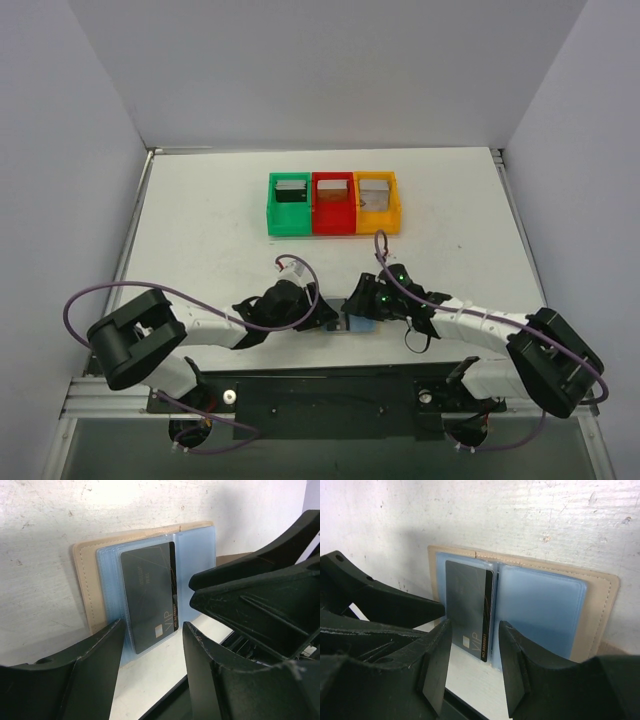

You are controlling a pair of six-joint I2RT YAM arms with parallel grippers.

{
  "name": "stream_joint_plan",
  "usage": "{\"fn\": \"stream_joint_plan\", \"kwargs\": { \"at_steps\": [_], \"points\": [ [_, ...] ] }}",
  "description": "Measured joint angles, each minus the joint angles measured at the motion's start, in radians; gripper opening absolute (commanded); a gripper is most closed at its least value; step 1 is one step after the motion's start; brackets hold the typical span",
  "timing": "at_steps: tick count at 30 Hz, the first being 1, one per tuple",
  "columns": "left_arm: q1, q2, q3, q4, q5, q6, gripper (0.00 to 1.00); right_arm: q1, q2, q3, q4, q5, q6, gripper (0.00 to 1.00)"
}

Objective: Take the credit cards out of the card holder
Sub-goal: Remove the credit card from the card holder.

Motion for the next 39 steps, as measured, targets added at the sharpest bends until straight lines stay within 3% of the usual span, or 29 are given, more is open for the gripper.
{"fn": "stream_joint_plan", "kwargs": {
  "at_steps": [39],
  "points": [
    [0.001, 0.078, -0.029, 0.159, 0.003, -0.041, 0.54, -0.048, 0.062, -0.064, 0.156, -0.066, 0.068, 0.39]
  ]
}}
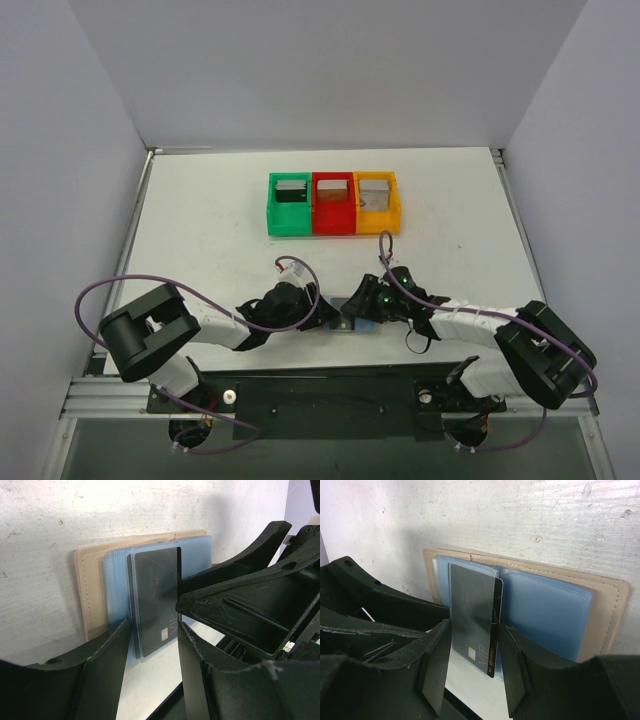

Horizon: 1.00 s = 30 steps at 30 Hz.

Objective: Take the credit cards out of the card holder
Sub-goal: Remove the credit card from the card holder.

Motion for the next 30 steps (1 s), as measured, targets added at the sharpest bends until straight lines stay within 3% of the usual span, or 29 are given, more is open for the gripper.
{"fn": "stream_joint_plan", "kwargs": {
  "at_steps": [23, 30],
  "points": [
    [0.000, 0.009, 0.000, 0.011, 0.002, -0.002, 0.52, -0.048, -0.010, -0.098, 0.172, -0.076, 0.056, 0.37],
    [0.000, 0.009, 0.000, 0.010, 0.001, -0.002, 0.52, -0.056, -0.038, -0.129, 0.213, -0.090, 0.067, 0.27]
  ]
}}
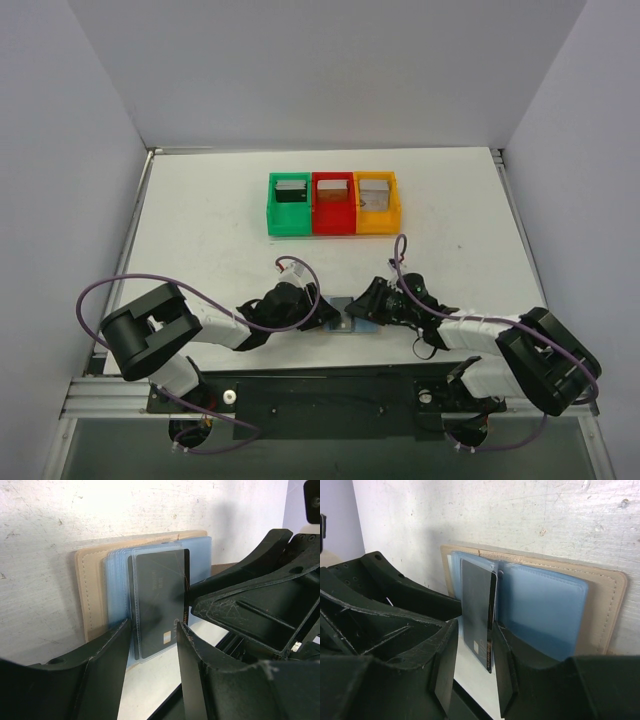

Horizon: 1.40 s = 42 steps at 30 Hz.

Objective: Take the credit cards out of the card holder
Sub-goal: Remove the credit card from the card holder.

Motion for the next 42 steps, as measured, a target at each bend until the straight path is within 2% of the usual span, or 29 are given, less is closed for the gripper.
{"fn": "stream_joint_plan", "kwargs": {
  "at_steps": [7, 22, 34, 42],
  "points": [
    [0.000, 0.000, -0.002, 0.000, 0.000, 0.000, 0.52, -0.006, 0.007, -0.008, 0.035, -0.021, 0.005, 0.27],
    [0.000, 0.000, -0.009, 0.011, -0.001, 0.000, 0.49, -0.013, 0.142, -0.010, 0.209, -0.088, 0.051, 0.27],
    [0.000, -0.001, -0.015, 0.012, -0.005, 0.000, 0.47, -0.013, 0.144, -0.011, 0.236, -0.103, 0.057, 0.26],
    [0.000, -0.048, -0.043, -0.008, -0.010, 0.000, 0.51, -0.018, 0.146, -0.012, 0.251, -0.116, 0.061, 0.29]
  ]
}}
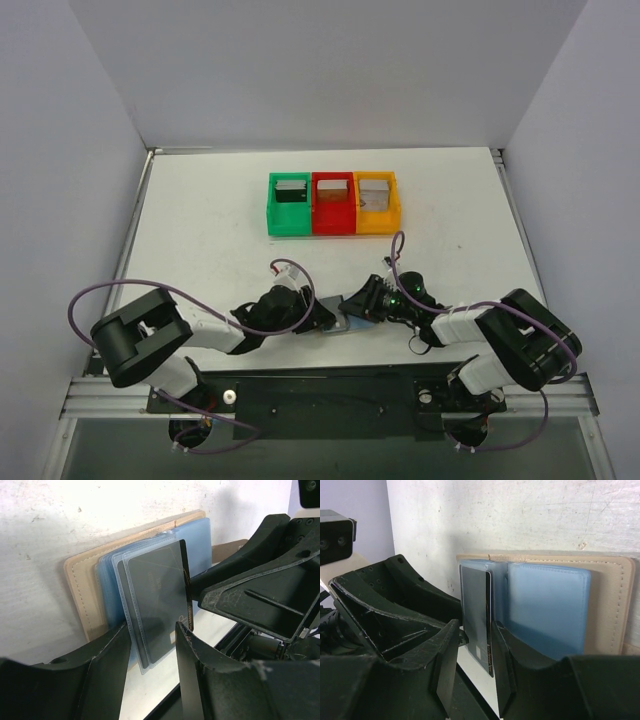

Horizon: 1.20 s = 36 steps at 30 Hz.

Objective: Take the credit cards out of the card holder
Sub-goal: Remove the credit card from the card holder.

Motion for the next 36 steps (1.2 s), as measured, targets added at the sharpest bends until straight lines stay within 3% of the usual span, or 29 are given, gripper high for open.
{"fn": "stream_joint_plan", "kwargs": {
  "at_steps": [8, 19, 29, 36],
  "points": [
    [0.000, -0.081, -0.008, -0.114, -0.024, 0.017, 0.50, 0.000, 0.005, 0.000, 0.002, -0.011, 0.000, 0.29],
    [0.000, -0.088, 0.000, -0.151, -0.034, 0.027, 0.46, 0.000, 0.041, 0.000, 0.034, -0.044, 0.008, 0.25],
    [0.000, -0.100, 0.003, -0.191, -0.058, 0.039, 0.39, 0.000, 0.060, 0.000, 0.045, -0.056, 0.007, 0.09],
    [0.000, -0.098, 0.006, -0.193, -0.058, 0.047, 0.38, 0.000, 0.061, 0.002, 0.044, -0.061, 0.005, 0.05]
  ]
}}
